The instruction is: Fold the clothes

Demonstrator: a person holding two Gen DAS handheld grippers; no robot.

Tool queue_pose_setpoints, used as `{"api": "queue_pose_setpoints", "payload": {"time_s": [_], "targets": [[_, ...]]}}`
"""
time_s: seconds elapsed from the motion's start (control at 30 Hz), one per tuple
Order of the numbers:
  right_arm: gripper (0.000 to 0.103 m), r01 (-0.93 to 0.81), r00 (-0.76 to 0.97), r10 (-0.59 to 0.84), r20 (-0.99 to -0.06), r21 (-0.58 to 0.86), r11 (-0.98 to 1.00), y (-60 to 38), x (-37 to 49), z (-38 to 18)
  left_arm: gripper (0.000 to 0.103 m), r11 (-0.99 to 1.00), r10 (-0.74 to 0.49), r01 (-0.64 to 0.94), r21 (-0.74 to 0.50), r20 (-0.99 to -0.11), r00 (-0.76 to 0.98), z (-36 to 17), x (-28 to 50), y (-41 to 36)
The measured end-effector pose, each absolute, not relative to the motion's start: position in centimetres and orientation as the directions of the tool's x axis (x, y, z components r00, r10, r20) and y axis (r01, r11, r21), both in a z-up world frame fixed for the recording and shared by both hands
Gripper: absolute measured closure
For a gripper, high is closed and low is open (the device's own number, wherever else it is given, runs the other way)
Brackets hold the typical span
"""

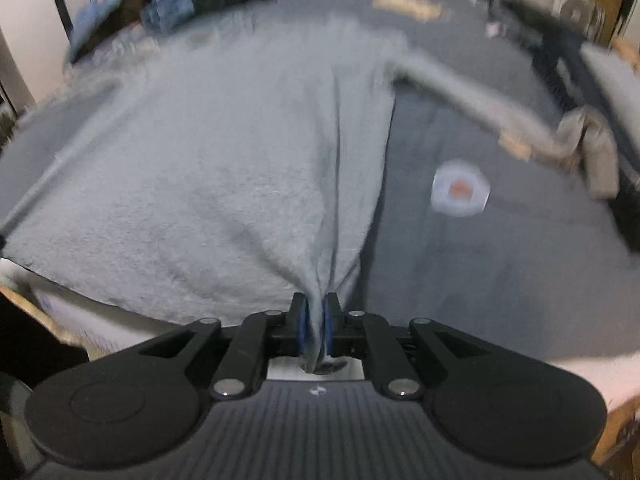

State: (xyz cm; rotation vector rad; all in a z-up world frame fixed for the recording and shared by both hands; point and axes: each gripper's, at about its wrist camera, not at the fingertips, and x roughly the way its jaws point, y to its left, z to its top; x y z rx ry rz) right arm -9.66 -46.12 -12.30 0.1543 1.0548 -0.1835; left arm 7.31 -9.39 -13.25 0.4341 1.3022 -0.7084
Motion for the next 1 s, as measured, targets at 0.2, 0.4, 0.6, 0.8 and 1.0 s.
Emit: {"api": "queue_pose_setpoints", "payload": {"time_s": [0.2, 0.4, 0.6, 0.8, 1.0], "targets": [[0.061, 0.291, 0.495, -0.081, -0.865, 0.077, 0.954, -48.0, -10.8, -12.6, 0.054, 0.718, -0.33, 0.688, -0.105, -0.922, 0.204, -9.2, 6.5, -8.1], [0.046, 0.452, 0.664, -0.215, -0.716, 0.154, 0.879, -51.0, -11.6, -9.7, 0.041, 0.744, -0.469, 0.668, -0.038, -0.741, 0.481, -5.3, 6.4, -11.4], [0.044, 0.449, 0.752, -0.193, -0.631, 0.276, 0.849, -52.0, -8.1, -10.3, 0.041, 0.735, -0.561, 0.669, -0.113, -0.656, 0.505, -6.8, 8.9, -19.2], [0.044, 0.39, 0.763, -0.156, -0.628, 0.253, 0.886, -52.6, -3.6, -12.1, 0.041, 0.718, -0.627, 0.668, -0.196, -0.598, 0.499, -9.1, 12.6, -25.6], [0.044, 0.349, 0.754, -0.152, -0.639, 0.194, 0.917, -55.1, 0.9, -13.9, 0.041, 0.75, -0.612, 0.628, -0.209, -0.58, 0.538, -10.9, 14.5, -27.9]]}}
